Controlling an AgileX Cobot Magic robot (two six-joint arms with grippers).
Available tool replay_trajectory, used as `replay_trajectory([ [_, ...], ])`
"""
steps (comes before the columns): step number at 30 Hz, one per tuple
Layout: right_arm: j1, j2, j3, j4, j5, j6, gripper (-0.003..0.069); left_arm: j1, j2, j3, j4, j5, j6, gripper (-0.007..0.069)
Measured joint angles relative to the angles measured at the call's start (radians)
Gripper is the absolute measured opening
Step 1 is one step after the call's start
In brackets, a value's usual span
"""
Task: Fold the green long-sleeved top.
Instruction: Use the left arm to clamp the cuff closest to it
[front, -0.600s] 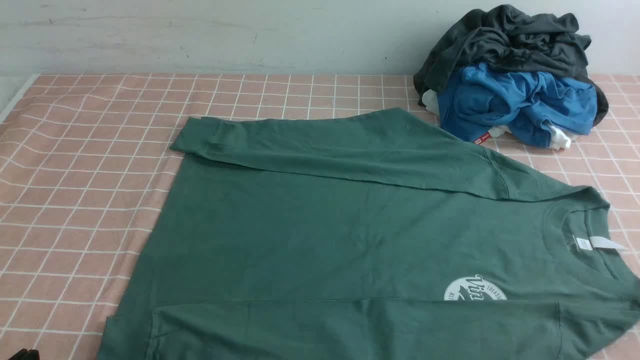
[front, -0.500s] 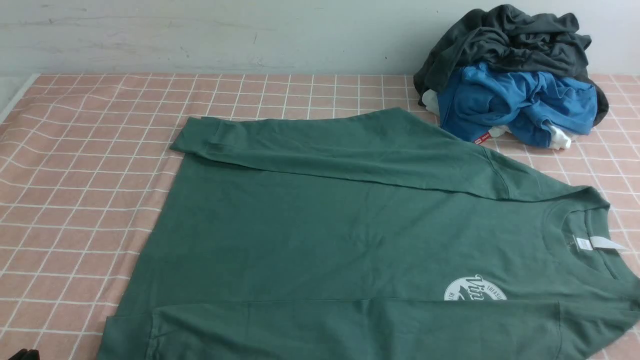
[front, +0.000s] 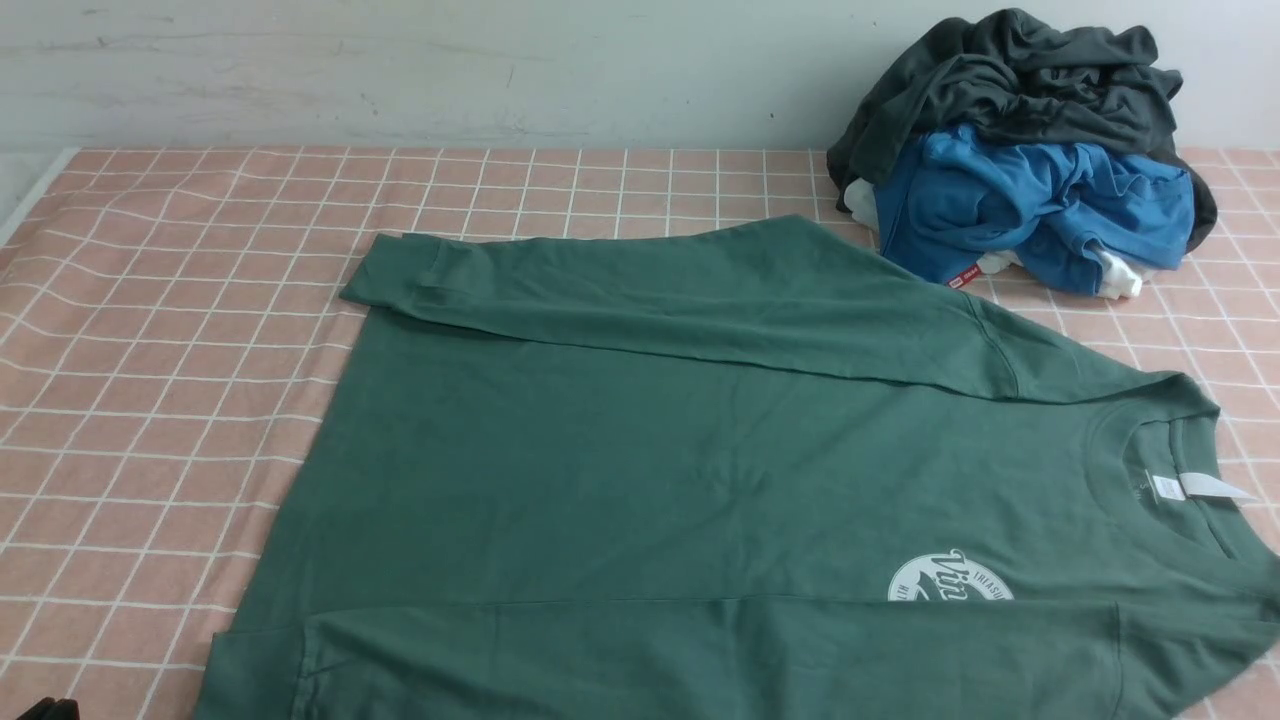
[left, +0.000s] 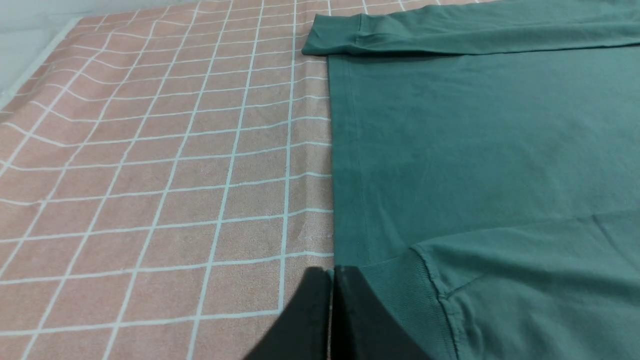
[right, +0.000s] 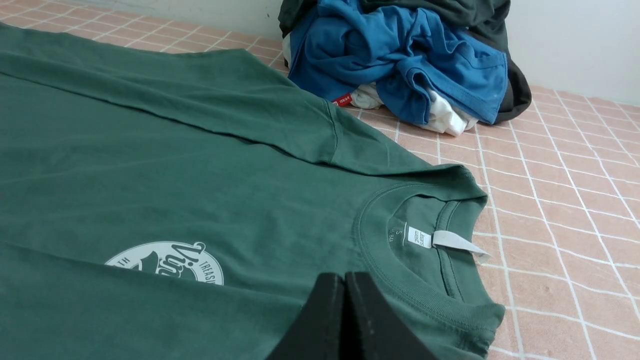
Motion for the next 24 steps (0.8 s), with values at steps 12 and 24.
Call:
replay_trajectory([
  [12,0.000,0.000,0.000,0.000,0.000,0.000,-0.0014,0.000,0.000,0.007,0.003,-0.053,0.001,-0.0003],
  [24,0.000,0.000,0.007,-0.025,-0.489,0.021,-0.0014,0.000,0.000,0.008,0.005,-0.738,-0.009,-0.0003],
])
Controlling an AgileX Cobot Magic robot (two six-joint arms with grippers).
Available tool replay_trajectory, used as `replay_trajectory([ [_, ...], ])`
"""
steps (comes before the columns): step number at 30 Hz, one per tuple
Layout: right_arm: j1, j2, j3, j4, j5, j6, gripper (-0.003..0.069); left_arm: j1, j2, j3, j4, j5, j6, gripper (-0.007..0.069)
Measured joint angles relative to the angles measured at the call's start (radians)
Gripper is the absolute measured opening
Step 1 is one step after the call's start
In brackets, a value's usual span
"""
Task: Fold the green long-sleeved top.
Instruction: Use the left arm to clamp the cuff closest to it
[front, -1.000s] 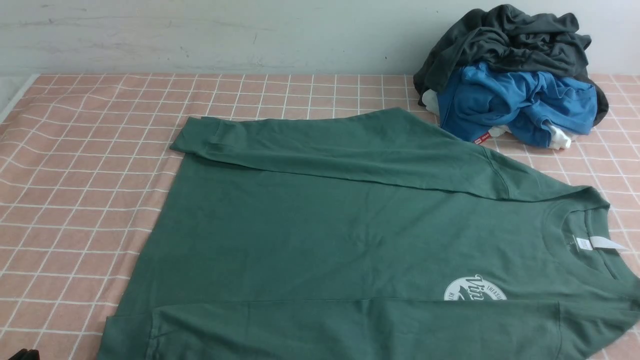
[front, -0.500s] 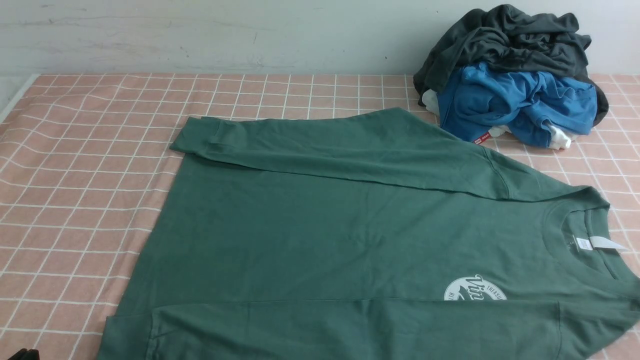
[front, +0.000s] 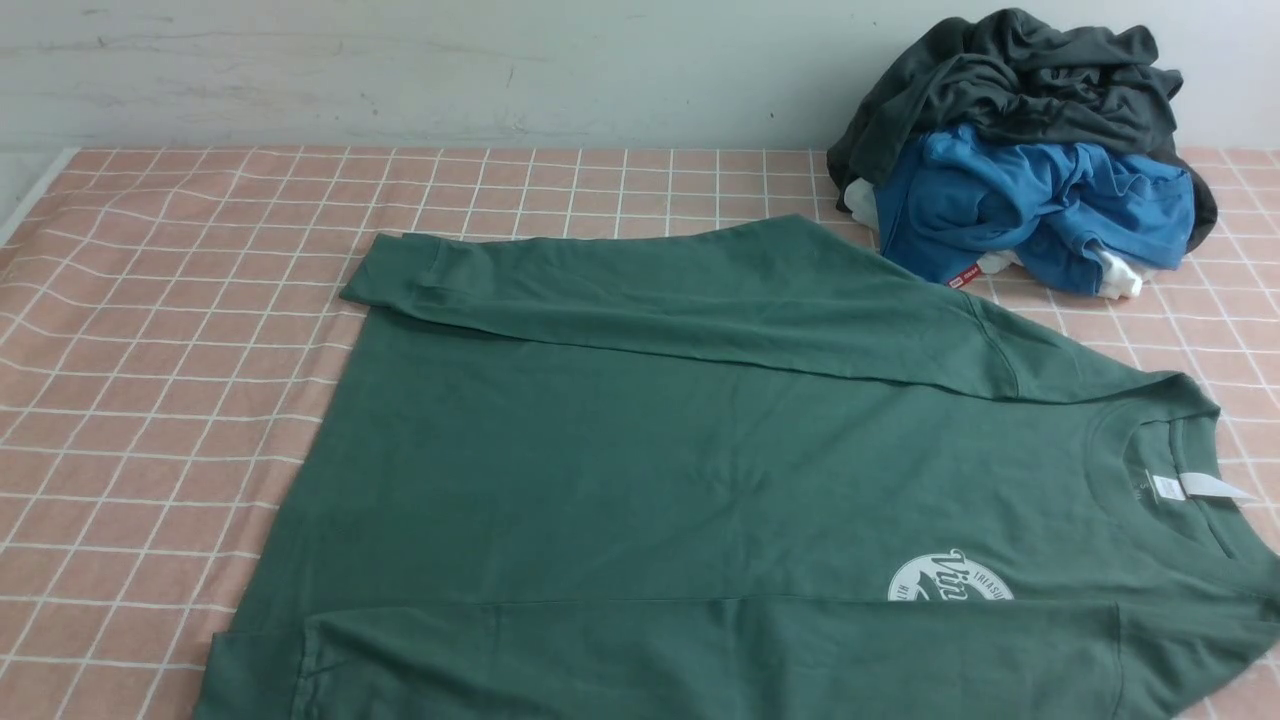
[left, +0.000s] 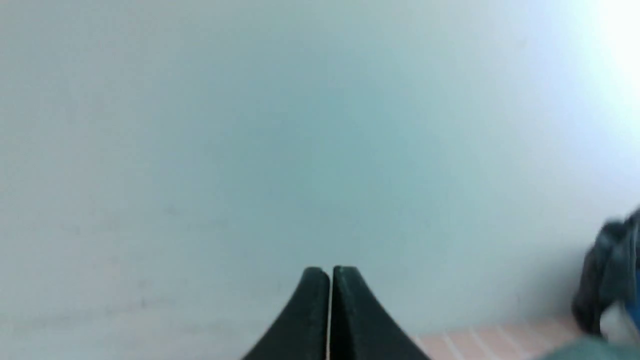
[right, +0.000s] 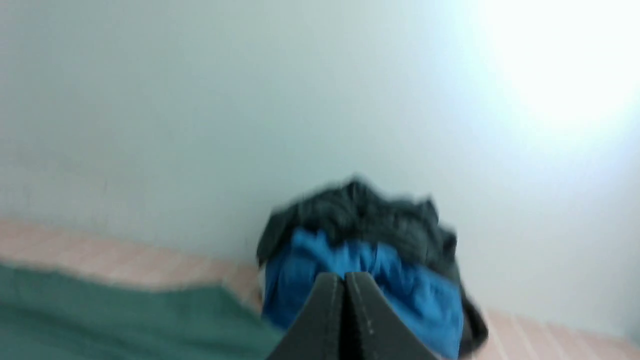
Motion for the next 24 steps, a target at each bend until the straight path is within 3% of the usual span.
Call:
replay_trajectory([
  [5,0.000,0.000,0.000,0.013,-0.344,0.160,-0.0014,0.000,0.000,-0.006,-0.001,-0.197,-0.138,-0.0003],
  [7,0.000,0.000,0.000,0.022,-0.434,0.234,-0.0014,0.000,0.011,-0.061,0.007,-0.114,-0.206,-0.0003],
  [10,0.000,0.001,-0.021,0.022,-0.437,0.283,-0.0014,0.000,0.061,-0.176,0.025,0.048,-0.235,-0.0003],
  [12,0.000,0.037,-0.122,-0.009,-0.325,0.303,-0.0014,0.000,0.171,-0.358,0.063,0.266,-0.238,-0.0003],
  [14,0.000,0.077,-0.219,-0.050,-0.213,0.304,-0.0014,0.000,0.254,-0.423,0.076,0.360,-0.237,-0.0003],
  [16,0.000,0.189,-0.376,-0.135,0.061,0.303,-0.0014,0.000,0.422,-0.576,0.091,0.558,-0.237,-0.0003],
  [18,0.000,0.277,-0.456,-0.178,0.232,0.303,-0.0014,0.000,0.552,-0.642,0.076,0.701,-0.237,-0.0003],
  [22,0.000,0.482,-0.535,-0.160,0.573,0.294,-0.0014,0.000,0.781,-0.691,-0.005,0.926,-0.209,-0.0003],
  [23,0.000,0.492,-0.536,-0.155,0.573,0.292,-0.0014,0.000,0.792,-0.692,-0.017,0.947,-0.199,-0.0003],
  [24,0.000,0.585,-0.537,-0.105,0.706,0.264,-0.0014,0.000,0.883,-0.693,-0.059,1.024,-0.144,0.0001],
])
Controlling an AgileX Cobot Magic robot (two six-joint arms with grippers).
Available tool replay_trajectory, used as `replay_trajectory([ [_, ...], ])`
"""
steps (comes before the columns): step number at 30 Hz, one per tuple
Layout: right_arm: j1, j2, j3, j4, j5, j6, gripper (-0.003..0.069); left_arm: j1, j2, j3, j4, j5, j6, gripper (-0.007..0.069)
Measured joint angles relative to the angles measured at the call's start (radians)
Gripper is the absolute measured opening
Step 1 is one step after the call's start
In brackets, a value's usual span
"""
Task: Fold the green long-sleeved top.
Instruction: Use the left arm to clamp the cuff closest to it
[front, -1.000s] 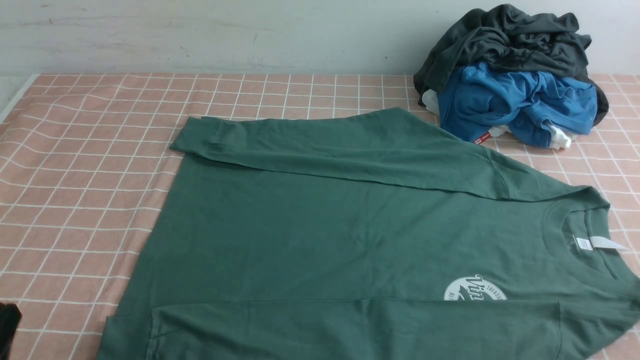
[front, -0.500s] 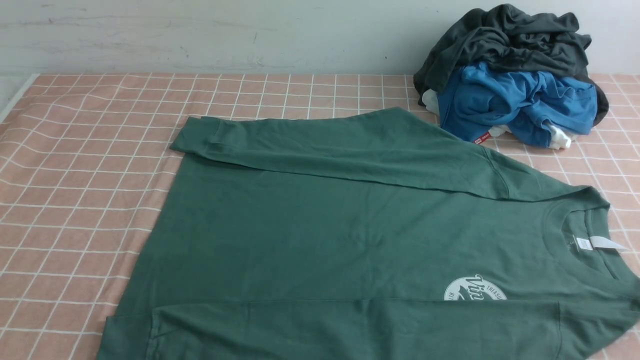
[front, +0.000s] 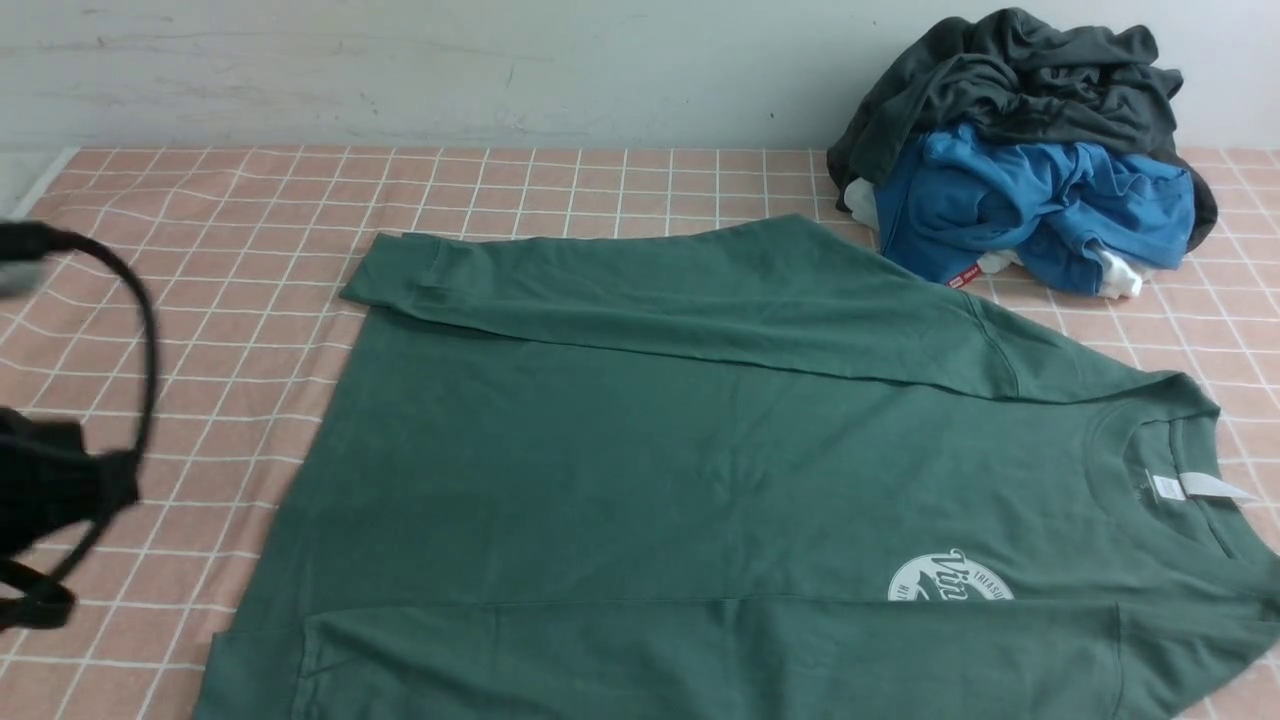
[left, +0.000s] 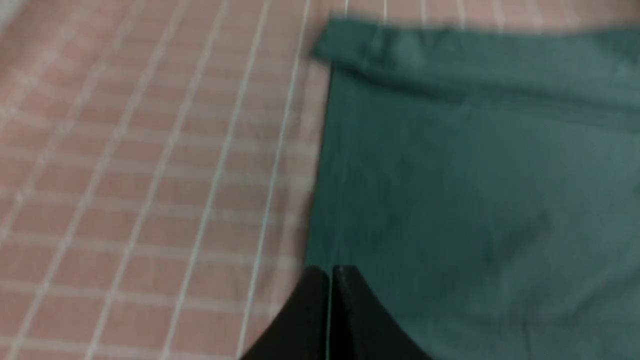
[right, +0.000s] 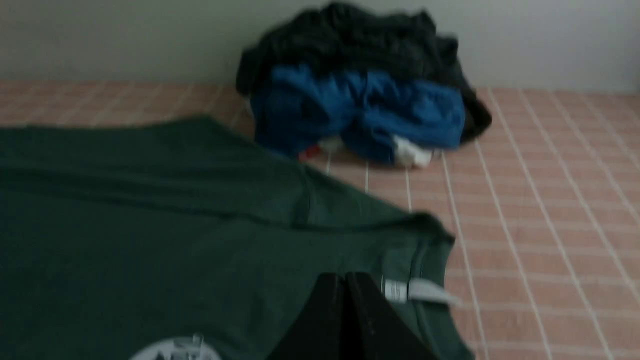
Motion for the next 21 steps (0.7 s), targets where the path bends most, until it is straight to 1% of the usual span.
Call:
replay_trajectory([
  [1,0.000,0.010,0.000,0.015,0.014,-0.011,-0.0014,0.000,0.011,0.000,-0.006,0.000,0.000,0.0004],
  [2,0.000,0.077,0.000,0.066,0.097,-0.054,-0.0014,0.000,0.097,0.000,-0.058,0.066,0.072,0.0024],
  [3,0.000,0.129,0.000,0.131,0.144,-0.121,-0.0014,0.000,0.159,-0.001,-0.098,0.106,0.132,0.0048],
  [4,0.000,0.161,0.000,0.170,0.167,-0.164,-0.0014,0.000,0.198,-0.002,-0.128,0.121,0.161,0.0074],
  [6,0.000,0.227,0.000,0.276,0.178,-0.277,-0.0014,0.000,0.286,-0.002,-0.167,0.129,0.205,0.0127],
  [7,0.000,0.233,0.000,0.287,0.178,-0.288,-0.0014,0.000,0.294,-0.002,-0.170,0.128,0.210,0.0134],
  [8,0.000,0.271,0.000,0.364,0.168,-0.366,-0.0014,0.000,0.351,-0.004,-0.178,0.113,0.216,0.0190],
  [9,0.000,0.294,0.000,0.438,0.149,-0.444,-0.0014,0.000,0.388,-0.004,-0.178,0.094,0.213,0.0233],
  [10,0.000,0.310,0.000,0.477,0.136,-0.486,-0.0014,0.000,0.418,-0.005,-0.177,0.075,0.206,0.0267],
  [12,0.000,0.334,0.000,0.556,0.108,-0.584,-0.0014,0.000,0.467,-0.007,-0.170,0.035,0.187,0.0323],
  [13,0.000,0.343,0.000,0.587,0.098,-0.608,-0.0014,0.000,0.489,-0.007,-0.165,0.026,0.180,0.0341],
  [14,0.000,0.353,0.000,0.634,0.085,-0.660,-0.0014,0.000,0.515,-0.007,-0.158,0.013,0.167,0.0360],
  [15,0.000,0.354,0.000,0.641,0.084,-0.660,-0.0014,0.000,0.525,-0.007,-0.156,0.011,0.164,0.0363],
  [17,0.000,0.367,0.000,0.719,0.078,-0.734,-0.0014,0.000,0.586,-0.007,-0.144,-0.008,0.128,0.0372],
  [18,0.000,0.367,0.000,0.723,0.078,-0.743,-0.0014,0.000,0.590,-0.007,-0.143,-0.013,0.123,0.0372],
  [19,0.001,0.371,-0.001,0.756,0.078,-0.774,-0.0014,0.000,0.621,-0.007,-0.130,-0.034,0.091,0.0367],
  [21,0.010,0.372,-0.001,0.769,0.078,-0.797,-0.0014,0.000,0.647,-0.007,-0.101,-0.058,0.046,0.0358],
])
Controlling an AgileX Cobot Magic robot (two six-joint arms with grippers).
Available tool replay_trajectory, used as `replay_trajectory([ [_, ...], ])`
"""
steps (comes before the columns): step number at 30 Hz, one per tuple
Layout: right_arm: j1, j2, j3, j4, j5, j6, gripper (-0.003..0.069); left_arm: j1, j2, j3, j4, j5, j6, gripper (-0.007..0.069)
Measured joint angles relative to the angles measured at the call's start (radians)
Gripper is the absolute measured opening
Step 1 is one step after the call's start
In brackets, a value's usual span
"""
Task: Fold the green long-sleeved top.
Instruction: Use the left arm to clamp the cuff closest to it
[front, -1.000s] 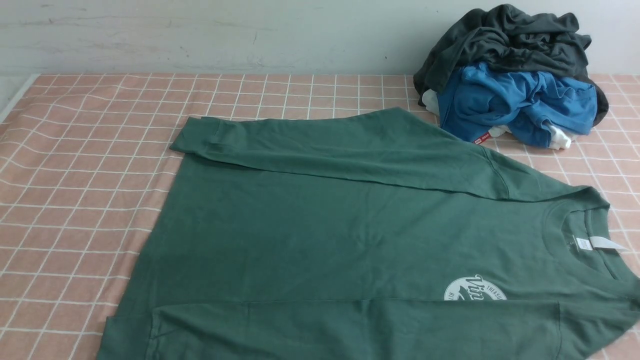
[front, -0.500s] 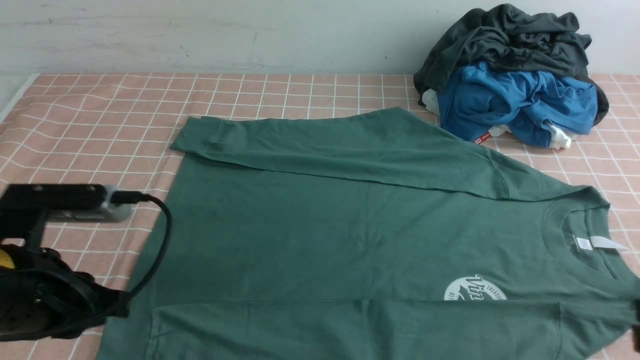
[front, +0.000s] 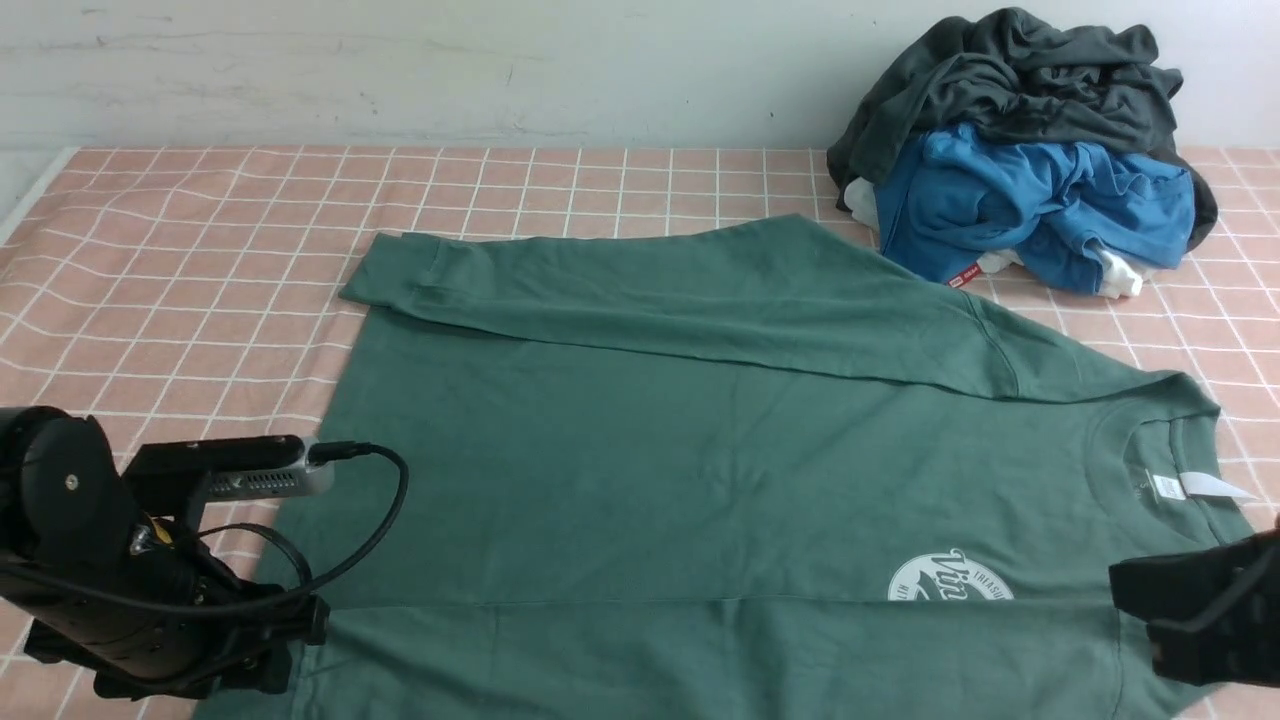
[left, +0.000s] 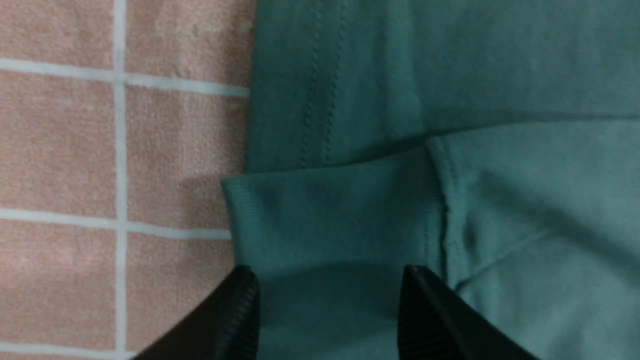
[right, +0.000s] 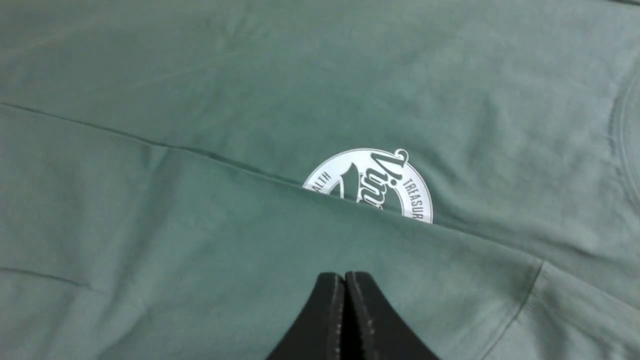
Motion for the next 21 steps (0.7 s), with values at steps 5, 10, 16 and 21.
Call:
replay_trajectory([
  [5,0.022,0.001,0.000,0.017,0.000,-0.027,-0.0014,0.000,0.014,-0.003,0.083,-0.018,-0.112,0.0345],
  [10,0.022,0.001,0.000,0.019,0.000,-0.027,-0.0014,0.000,0.015,-0.003,0.107,-0.033,-0.139,0.0344],
  [16,0.022,0.001,0.000,0.019,0.000,-0.029,-0.0014,0.000,0.017,-0.003,0.107,-0.045,-0.138,0.0214],
  [21,0.022,0.001,0.000,0.022,0.000,-0.029,-0.0014,-0.022,0.017,-0.004,0.107,-0.050,-0.112,0.0030],
])
